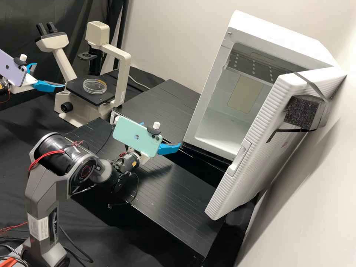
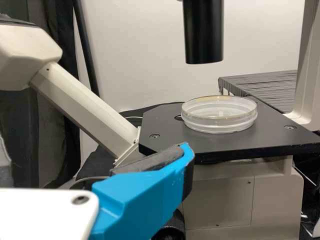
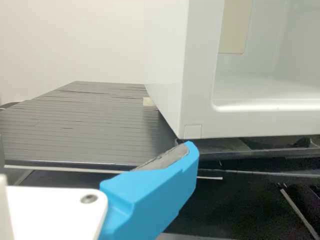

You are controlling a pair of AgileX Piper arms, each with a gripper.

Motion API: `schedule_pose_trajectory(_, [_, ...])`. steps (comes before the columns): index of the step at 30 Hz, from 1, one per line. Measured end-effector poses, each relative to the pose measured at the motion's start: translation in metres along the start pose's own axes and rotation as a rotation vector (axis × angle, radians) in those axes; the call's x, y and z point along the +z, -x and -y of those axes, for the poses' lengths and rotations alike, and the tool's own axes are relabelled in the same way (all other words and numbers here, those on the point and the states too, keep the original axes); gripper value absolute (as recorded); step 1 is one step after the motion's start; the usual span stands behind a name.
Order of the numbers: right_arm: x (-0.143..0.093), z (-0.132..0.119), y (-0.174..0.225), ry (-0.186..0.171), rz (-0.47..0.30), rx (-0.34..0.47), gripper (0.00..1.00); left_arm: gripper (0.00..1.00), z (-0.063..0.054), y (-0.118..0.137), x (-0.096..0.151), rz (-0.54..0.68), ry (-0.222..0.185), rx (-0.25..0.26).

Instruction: Move the petri dish to the bench.

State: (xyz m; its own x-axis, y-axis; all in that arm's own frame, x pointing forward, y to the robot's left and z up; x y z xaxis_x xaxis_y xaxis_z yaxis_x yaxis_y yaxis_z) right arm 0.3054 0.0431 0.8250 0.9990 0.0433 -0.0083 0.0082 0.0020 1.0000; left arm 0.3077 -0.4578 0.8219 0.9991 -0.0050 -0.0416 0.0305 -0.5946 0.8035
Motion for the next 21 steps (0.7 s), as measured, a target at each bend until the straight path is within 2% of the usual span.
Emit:
schedule_pose_trajectory(9, [0.000, 0.000, 0.001, 0.000, -0.004, 0.004, 1.00, 1.00, 0.000, 0.000, 0.000, 0.000, 0.000, 0.000])
schedule_pose_trajectory(12, [-0.002, 0.004, 0.013, -0.001, -0.019, 0.000, 1.00, 1.00, 0.000, 0.000, 0.000, 0.000, 0.000, 0.000])
schedule_pose_trajectory(21, [-0.045, 0.009, 0.049, -0.012, -0.210, -0.011, 1.00, 1.00, 0.000, 0.000, 0.000, 0.000, 0.000, 0.000])
